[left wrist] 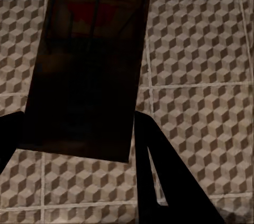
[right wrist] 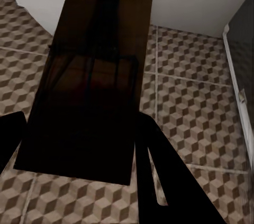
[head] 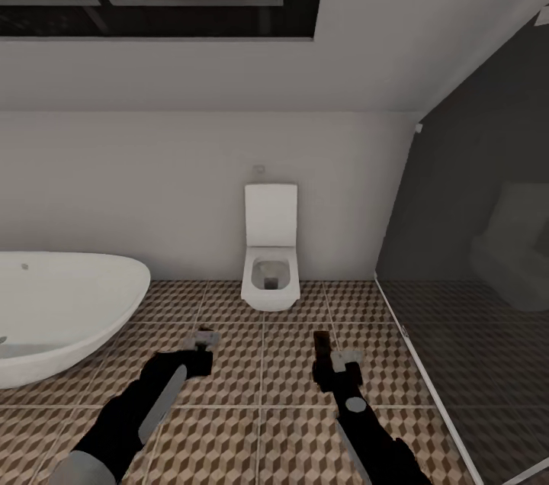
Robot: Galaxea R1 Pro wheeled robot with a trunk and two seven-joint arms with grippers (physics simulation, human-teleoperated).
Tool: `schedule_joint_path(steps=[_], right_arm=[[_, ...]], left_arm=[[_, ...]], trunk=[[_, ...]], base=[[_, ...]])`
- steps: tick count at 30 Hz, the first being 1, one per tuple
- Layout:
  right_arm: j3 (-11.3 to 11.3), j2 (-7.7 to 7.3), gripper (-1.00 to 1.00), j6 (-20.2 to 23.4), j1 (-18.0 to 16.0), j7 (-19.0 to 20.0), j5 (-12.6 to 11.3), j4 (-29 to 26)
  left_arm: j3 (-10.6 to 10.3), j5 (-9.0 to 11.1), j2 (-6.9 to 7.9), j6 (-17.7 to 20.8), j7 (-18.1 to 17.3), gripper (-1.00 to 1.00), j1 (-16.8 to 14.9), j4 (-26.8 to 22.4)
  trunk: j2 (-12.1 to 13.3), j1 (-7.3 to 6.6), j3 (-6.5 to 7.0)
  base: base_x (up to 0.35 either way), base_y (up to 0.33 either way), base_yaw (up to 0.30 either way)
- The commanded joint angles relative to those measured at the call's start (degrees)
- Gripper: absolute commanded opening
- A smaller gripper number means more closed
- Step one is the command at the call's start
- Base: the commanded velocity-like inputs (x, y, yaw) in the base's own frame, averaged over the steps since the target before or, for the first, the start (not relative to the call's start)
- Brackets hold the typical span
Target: Take the four mousetraps from the cabinet in the bathroom and place them on the bathroom floor. Make sure all four end up on the same floor surface, and ensure that at least two of them are either under or directly next to the same bathroom sink.
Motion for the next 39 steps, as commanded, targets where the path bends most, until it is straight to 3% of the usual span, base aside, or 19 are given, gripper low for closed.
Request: schedule_joint_path(steps=[1, 4, 7, 9, 14, 19, 22, 30, 39], right_arm=[[0.14, 0.24, -1.0, 2.33, -1.96, -0.23, 0.15, -0.16], [0.14, 0.91, -1.0, 6.55, -6.18, -0.3, 0.18, -0.24], [0.14, 1.26, -1.0, 10.77, -9.67, -0.32, 0.27, -0.24], [0.14, 1.37, -1.0, 13.62, -11.36, -0.33, 0.28, -0.25], [0.2, 1.45, -1.0, 15.59, -12.43, -0.12, 0.19, 0.65], [0.25, 1.3, -1.0, 13.99, -12.57, 0.15, 0.15, 4.36], [0.23, 1.3, -1.0, 11.14, -12.59, 0.14, 0.18, 7.37], [0.23, 1.39, -1.0, 9.35, -12.59, 0.08, 0.22, 9.67], [0.23, 1.43, -1.0, 9.53, -12.6, -0.13, 0.23, 9.73]], left_arm=[[-0.2, -0.18, -0.41, 1.95, 1.33, -1.0, -1.84, 0.43], [-0.14, -1.88, -0.97, 3.65, 2.54, -1.0, -5.47, 4.82], [-0.05, -4.72, -1.32, 2.55, 3.26, -1.0, -10.5, 15.81], [0.0, -5.56, -1.36, -1.85, 3.41, -1.0, -12.28, 20.48], [0.06, -6.03, -1.61, -13.07, 3.43, -1.0, -13.36, 26.39], [-0.33, -6.14, -3.66, -28.53, 2.81, -1.0, -13.5, 31.31], [-0.48, -6.11, -4.17, -31.92, 2.49, -1.0, -13.52, 32.56], [-0.54, -5.89, -4.61, -33.71, -4.55, -1.0, -13.52, 35.14], [-0.61, -5.9, -5.67, -33.54, -5.75, -1.0, -13.52, 36.4]], trunk=[[-0.13, 0.03, -0.16], [-0.13, 0.03, -0.16], [-0.13, 0.03, -0.16], [-0.13, 0.03, -0.16], [-0.13, 0.03, -0.16], [-0.13, 0.03, -0.16], [-0.13, 0.03, -0.16], [-0.13, 0.03, -0.16], [-0.13, 0.03, -0.16]], base=[[0.0, 0.0, 0.0], [0.0, 0.0, 0.0], [0.0, 0.0, 0.0], [0.0, 0.0, 0.0], [0.0, 0.0, 0.0], [0.0, 0.0, 0.0], [0.0, 0.0, 0.0], [0.0, 0.0, 0.0], [0.0, 0.0, 0.0]])
